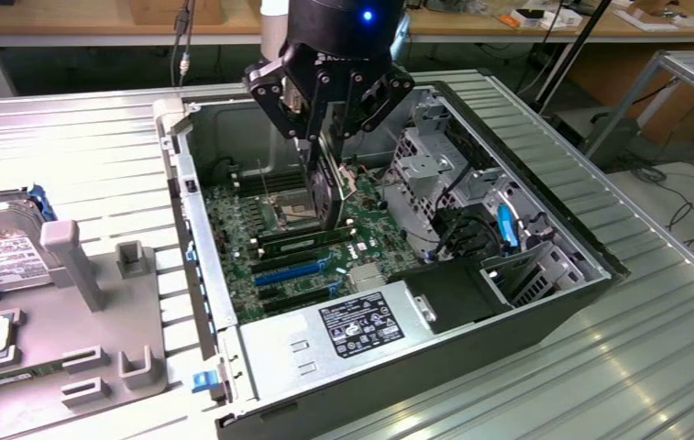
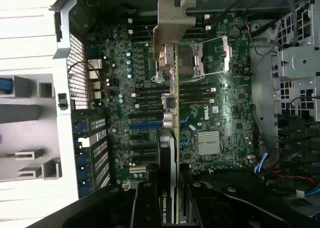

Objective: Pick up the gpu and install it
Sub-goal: 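Pick up the gpu and move the gpu toward the slot, then insert the gpu into the slot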

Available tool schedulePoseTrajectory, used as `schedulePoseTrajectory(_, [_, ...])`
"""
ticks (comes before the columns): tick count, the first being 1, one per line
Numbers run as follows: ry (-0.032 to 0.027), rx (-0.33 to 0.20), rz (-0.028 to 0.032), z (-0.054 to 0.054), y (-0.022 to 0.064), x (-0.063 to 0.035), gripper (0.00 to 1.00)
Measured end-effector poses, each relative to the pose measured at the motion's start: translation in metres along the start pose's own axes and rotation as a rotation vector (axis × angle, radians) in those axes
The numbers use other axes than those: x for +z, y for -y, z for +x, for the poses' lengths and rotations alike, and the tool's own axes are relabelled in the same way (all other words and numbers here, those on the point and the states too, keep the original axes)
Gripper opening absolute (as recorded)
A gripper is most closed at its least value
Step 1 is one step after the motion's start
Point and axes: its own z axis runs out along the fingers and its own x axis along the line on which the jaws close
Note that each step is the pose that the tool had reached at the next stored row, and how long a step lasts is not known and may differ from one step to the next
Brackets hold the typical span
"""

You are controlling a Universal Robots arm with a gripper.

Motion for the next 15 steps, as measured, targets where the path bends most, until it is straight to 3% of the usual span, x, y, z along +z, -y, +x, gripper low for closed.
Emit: schedulePoseTrajectory(15, [-0.0007,-0.018,-0.0006,-0.0002,-0.0001,0.0,0.27])
